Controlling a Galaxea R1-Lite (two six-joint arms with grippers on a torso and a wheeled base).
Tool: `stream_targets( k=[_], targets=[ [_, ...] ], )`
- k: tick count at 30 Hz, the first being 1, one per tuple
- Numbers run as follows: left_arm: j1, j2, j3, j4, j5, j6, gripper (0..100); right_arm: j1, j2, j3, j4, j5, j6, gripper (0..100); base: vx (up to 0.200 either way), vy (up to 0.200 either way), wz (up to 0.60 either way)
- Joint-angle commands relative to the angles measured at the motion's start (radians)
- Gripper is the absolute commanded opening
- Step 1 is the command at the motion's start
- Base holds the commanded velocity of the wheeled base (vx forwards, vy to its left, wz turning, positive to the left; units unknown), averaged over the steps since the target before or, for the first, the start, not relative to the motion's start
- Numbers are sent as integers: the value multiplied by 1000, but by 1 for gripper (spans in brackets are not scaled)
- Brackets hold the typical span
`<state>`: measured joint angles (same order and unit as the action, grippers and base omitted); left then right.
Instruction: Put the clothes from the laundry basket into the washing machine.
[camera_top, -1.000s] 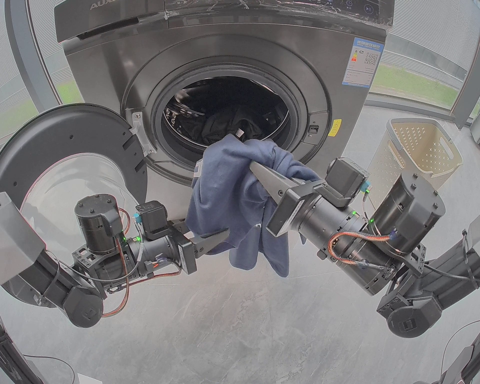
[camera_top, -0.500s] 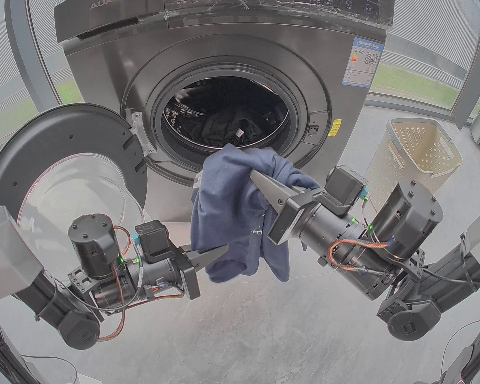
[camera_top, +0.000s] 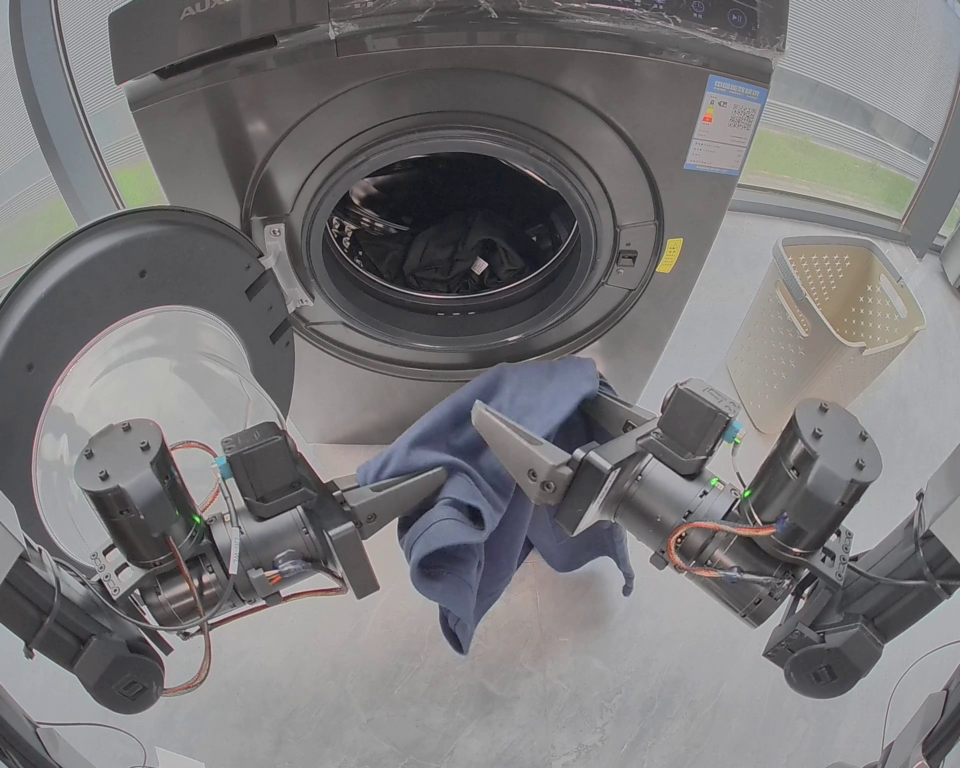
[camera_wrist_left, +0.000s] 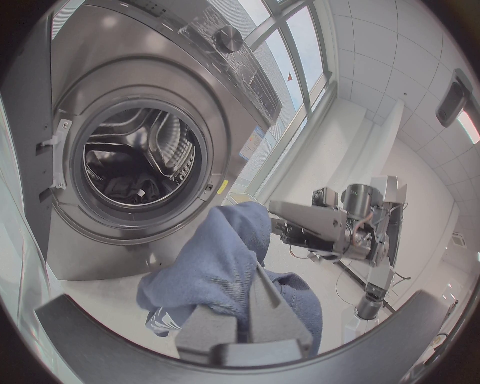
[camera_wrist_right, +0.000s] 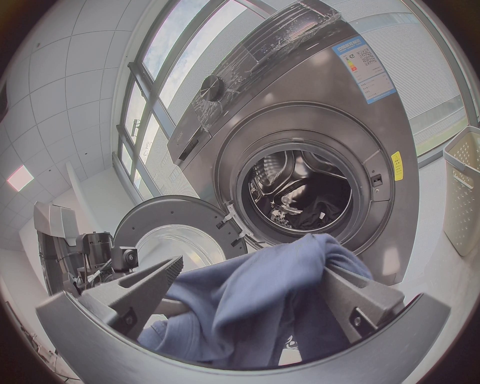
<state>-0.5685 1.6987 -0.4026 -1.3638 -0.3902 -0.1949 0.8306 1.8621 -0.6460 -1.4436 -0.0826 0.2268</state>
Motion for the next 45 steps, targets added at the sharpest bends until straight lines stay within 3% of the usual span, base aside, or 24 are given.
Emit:
stream_targets(
  k=[1,9,17,22,26,35,39,45],
  targets=[
    [1,-11,-9,-21,22,-17,0,-4,2,45,-18,-2,-1,100,0,0,0],
    [4,-8,-75,-60,102,-75,0,4,22,127,-34,6,-3,100,0,0,0],
    [2,-11,-130,-60,157,-80,0,15,69,175,-66,10,-6,100,0,0,0],
    [2,-5,-193,-60,220,-78,0,31,108,173,-66,10,-7,100,0,0,0],
    [1,-5,-206,-60,228,-78,0,42,150,150,-67,10,-11,100,0,0,0],
    [-1,-1,-206,-60,228,-78,0,77,242,2,-89,7,-9,100,0,0,0],
    [-1,9,-208,-60,228,-77,0,64,331,-155,-73,6,-9,100,0,0,0],
    [-1,21,-208,-60,231,-75,0,67,393,-270,-43,3,-9,100,0,0,0]
  ],
)
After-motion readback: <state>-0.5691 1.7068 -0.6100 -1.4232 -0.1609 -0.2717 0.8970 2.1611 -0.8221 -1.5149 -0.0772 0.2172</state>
